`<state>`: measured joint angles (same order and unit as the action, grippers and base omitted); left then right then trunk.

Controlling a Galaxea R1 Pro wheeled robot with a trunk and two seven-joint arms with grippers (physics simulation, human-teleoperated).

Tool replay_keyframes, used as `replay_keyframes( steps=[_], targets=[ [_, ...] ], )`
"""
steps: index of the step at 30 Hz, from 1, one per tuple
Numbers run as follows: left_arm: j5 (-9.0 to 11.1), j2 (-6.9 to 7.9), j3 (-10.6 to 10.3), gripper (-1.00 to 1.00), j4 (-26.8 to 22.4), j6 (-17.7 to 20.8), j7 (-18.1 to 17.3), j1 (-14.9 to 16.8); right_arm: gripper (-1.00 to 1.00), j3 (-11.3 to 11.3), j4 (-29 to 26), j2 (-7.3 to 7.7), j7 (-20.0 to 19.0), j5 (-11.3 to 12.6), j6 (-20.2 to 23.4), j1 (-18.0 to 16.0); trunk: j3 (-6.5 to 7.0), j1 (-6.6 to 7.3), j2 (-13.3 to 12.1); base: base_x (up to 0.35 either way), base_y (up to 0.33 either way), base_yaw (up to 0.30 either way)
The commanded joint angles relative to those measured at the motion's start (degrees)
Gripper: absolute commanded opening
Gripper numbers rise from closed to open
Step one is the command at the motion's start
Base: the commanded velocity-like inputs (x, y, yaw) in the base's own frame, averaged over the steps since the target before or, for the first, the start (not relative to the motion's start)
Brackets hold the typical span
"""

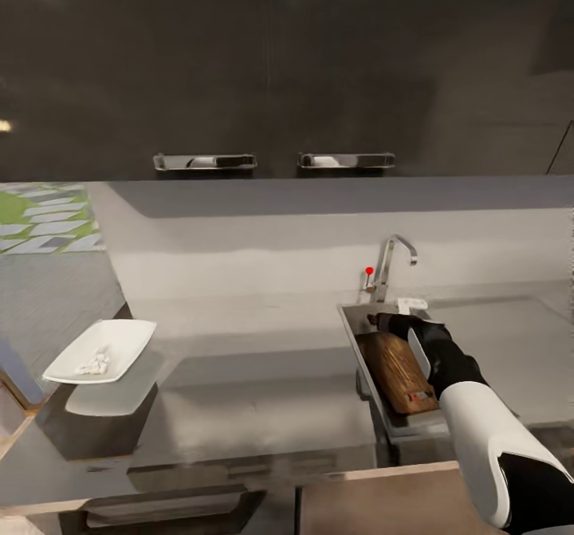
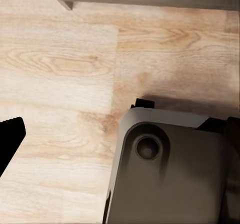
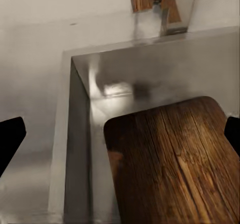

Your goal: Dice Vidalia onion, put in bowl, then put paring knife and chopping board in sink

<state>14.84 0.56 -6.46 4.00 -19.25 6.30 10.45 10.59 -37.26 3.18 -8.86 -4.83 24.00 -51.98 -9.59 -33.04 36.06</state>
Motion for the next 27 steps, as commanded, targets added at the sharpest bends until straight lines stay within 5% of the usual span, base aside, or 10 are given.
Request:
replay_keyframes(
  steps=[1,27],
  targets=[
    [0.4,-0.02,-0.5,1.0,0.2,-0.3,0.0,0.1,1.0,0.2,-0.1,-0.03,-0.7,-0.6,0.3,0.0,-0.1,0.01,0.1,-0.315,0.0,0.0],
    [0.4,0.12,-0.5,1.0,0.2,-0.4,0.0,0.1,1.0,0.0,-1.0,-0.02,-1.2,-0.8,0.3,0.0,-0.1,0.01,0.1,-0.337,0.0,0.0]
  ],
)
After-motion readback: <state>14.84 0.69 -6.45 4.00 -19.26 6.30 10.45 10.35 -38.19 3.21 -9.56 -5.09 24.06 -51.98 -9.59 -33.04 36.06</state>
